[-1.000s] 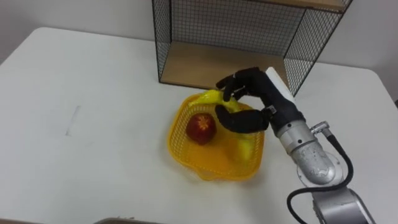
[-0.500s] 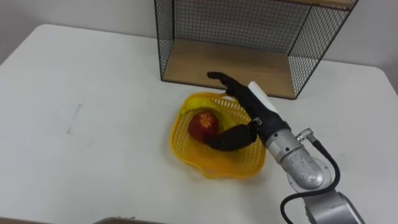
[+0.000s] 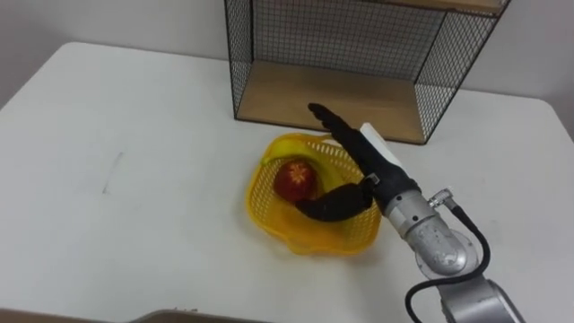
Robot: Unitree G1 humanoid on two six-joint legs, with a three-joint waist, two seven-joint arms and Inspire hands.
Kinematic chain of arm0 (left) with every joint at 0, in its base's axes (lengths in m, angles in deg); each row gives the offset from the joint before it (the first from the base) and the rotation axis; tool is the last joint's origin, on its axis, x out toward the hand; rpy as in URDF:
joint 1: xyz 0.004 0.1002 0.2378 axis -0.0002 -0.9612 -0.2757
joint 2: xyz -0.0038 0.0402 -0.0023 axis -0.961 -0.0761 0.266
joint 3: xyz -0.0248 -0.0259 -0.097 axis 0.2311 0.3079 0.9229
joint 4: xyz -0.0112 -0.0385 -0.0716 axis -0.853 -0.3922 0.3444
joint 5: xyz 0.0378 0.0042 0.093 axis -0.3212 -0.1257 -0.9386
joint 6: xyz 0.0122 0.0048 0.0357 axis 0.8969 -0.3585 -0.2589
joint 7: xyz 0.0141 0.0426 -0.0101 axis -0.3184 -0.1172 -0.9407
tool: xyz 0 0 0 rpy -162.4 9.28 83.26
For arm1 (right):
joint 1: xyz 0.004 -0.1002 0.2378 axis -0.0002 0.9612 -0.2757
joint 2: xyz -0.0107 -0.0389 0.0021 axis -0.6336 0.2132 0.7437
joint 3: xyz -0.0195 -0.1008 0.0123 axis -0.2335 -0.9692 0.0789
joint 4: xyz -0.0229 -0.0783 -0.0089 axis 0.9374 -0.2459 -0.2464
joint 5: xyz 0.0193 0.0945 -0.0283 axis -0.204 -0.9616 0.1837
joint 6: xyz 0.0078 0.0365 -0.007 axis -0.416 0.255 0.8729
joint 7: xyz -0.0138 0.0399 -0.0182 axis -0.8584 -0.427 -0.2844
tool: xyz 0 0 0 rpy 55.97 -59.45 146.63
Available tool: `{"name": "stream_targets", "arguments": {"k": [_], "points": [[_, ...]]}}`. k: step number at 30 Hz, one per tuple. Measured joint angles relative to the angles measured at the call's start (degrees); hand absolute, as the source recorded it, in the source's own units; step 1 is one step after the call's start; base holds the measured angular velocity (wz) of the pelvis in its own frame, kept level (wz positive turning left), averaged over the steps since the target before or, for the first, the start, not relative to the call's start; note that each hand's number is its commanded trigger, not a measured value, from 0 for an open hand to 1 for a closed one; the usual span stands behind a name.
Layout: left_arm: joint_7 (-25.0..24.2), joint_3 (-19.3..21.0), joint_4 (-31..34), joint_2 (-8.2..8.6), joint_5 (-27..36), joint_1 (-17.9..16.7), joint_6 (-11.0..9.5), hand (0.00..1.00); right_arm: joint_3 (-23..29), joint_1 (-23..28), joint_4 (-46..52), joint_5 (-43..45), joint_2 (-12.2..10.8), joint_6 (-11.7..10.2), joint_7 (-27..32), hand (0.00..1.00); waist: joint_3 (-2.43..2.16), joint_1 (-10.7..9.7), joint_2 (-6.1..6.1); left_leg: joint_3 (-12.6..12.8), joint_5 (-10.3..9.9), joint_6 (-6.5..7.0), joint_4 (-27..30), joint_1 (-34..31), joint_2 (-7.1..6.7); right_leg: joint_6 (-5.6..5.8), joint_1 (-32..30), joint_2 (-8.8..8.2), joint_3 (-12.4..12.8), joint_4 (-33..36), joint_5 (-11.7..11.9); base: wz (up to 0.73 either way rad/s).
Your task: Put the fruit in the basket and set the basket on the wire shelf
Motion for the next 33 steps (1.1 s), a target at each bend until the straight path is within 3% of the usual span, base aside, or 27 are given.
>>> {"name": "stream_targets", "arguments": {"k": [1, 5, 7, 11, 13, 19, 27, 33], "points": [[0.3, 0.6, 0.0, 0.00, 2.4, -0.6, -0.1, 0.00, 0.8, 0.3, 0.0, -1.2, 0.0, 0.0, 0.3, 0.00, 0.21, 0.0, 0.29, 0.0, 0.1, 0.01, -0.1, 0.2, -0.06, 0.00, 0.2, -0.07, -0.3, 0.0, 0.0, 0.00], [1.3, 4.2, 0.0, 0.31, 10.0, -1.6, -0.3, 0.00, 3.1, 1.7, 0.0, -2.9, 0.0, 0.0, 2.3, 0.00, 0.28, 0.1, 0.32, -0.6, 0.4, 0.18, -0.3, 0.8, -0.44, 0.09, 0.9, -0.42, -0.8, -0.1, -0.1, 0.08], [3.4, 8.2, 0.1, 1.17, 13.2, -1.6, -0.6, 0.00, 3.9, 2.7, 0.0, -3.4, -0.1, 0.0, 3.1, 0.00, 0.33, 0.5, 0.39, -0.7, 0.5, 0.29, -0.3, 0.7, -0.60, 0.09, 0.9, -0.58, -0.9, -0.1, -0.1, 0.02], [10.3, 16.9, 0.4, 1.45, 19.8, -1.2, -1.9, 0.00, 7.1, 4.9, 0.0, -5.7, -0.1, 0.0, 4.9, 0.00, 0.40, 1.1, 0.81, -1.1, 0.6, 0.41, -0.1, 0.5, -0.81, 0.15, 1.0, -0.78, -1.1, -0.1, -0.1, 0.06], [15.4, 20.6, 4.0, 1.40, 23.9, -2.0, -2.0, 0.00, 9.3, 6.6, 0.1, -5.9, -0.1, 0.1, 6.8, 0.00, 0.55, 1.7, 1.29, -1.2, 0.6, 0.43, -0.1, 0.5, -0.86, 0.18, 1.1, -0.85, -1.5, 0.0, -0.1, 0.02], [28.6, 24.9, 13.7, 1.41, 35.6, -4.0, -4.0, 0.00, 10.5, 7.1, 0.1, -10.2, 0.2, 0.1, 9.8, 0.00, 0.30, 2.8, 2.88, -0.9, 1.1, 0.40, -1.4, 1.3, -0.79, 0.21, 0.9, -0.95, -1.2, -0.1, -0.1, -0.03], [42.4, 29.8, 30.5, 1.29, 36.0, -4.5, -7.2, 0.00, 12.3, 9.6, 3.9, -9.9, 0.2, 0.2, 10.6, 0.00, -0.01, 5.2, 3.50, -0.7, 1.3, 0.35, -2.2, 1.6, -0.91, 0.32, 0.8, -0.88, -0.4, -0.2, -0.2, -0.02], [52.6, 32.3, 43.4, 1.21, 29.9, -4.6, -9.3, 0.00, 14.1, 11.5, 6.5, -10.2, -0.3, 0.1, 12.2, 0.00, -0.19, 5.9, 3.81, -0.3, 1.3, 0.34, -2.6, 2.2, -0.77, 0.32, 0.8, -0.82, -0.3, 0.0, -0.2, -0.04]]}}
